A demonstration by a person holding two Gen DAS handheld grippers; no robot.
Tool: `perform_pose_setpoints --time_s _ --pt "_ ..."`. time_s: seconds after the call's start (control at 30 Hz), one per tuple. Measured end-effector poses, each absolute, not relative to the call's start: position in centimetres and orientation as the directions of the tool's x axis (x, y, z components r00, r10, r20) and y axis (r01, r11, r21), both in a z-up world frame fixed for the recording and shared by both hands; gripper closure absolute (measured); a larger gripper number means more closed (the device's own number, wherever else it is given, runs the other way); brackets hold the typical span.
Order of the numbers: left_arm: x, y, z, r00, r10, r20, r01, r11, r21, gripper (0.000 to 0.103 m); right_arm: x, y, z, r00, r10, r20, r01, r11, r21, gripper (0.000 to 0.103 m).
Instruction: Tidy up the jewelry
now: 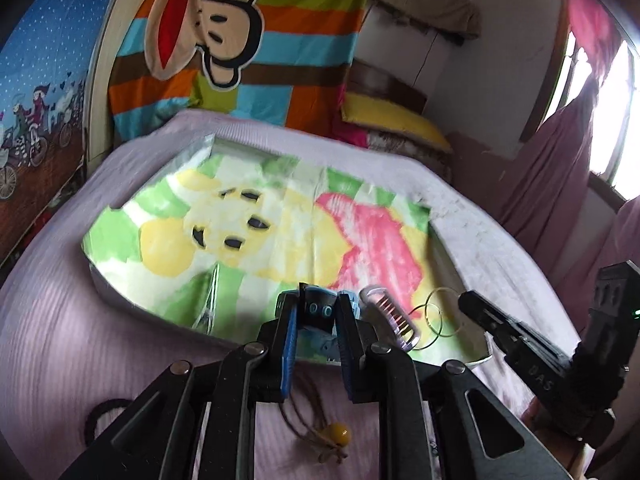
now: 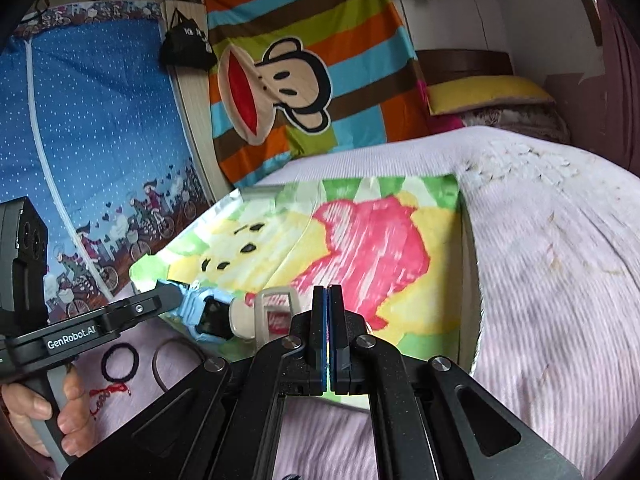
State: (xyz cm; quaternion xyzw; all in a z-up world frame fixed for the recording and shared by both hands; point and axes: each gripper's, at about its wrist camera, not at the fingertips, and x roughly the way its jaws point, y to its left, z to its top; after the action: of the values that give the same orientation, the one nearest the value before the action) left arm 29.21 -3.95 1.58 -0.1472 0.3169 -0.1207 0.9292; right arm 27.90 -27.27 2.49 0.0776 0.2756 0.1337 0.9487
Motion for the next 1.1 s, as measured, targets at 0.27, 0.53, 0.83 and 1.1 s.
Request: perform_pose_setpoints --time_s 0.27,0.53,0.83,1.1 --pt "28.4 -3.4 1.6 0.779 -0.298 -0.552 0.111 0.931 -0.347 0.061 27.4 -26.8 1.7 0.794 0.276 -0.542 -0.2 0.96 0.196 0.095" --pt "25.7 -3.2 2.7 0.824 -0.256 -0.505 0.117 0.949 -0.292 0.037 25.1 -27.6 3.2 0.838 0.247 -0.487 -0.183 0.967 0.177 0.067" --pt "21.4 -2.4 4.0 0.874 -0.187 -0.449 0.098 0.972 -0.214 0.011 20.4 -28.2 5.4 0.88 0.227 -0.417 -0.179 0.972 0.152 0.034" --pt "16.7 -1.0 4.2 0.898 -0.147 -0.415 0.091 0.984 -0.154 0.0 16.7 -28.2 6.2 0.881 0.25 -0.402 -0.205 0.967 0.152 0.008"
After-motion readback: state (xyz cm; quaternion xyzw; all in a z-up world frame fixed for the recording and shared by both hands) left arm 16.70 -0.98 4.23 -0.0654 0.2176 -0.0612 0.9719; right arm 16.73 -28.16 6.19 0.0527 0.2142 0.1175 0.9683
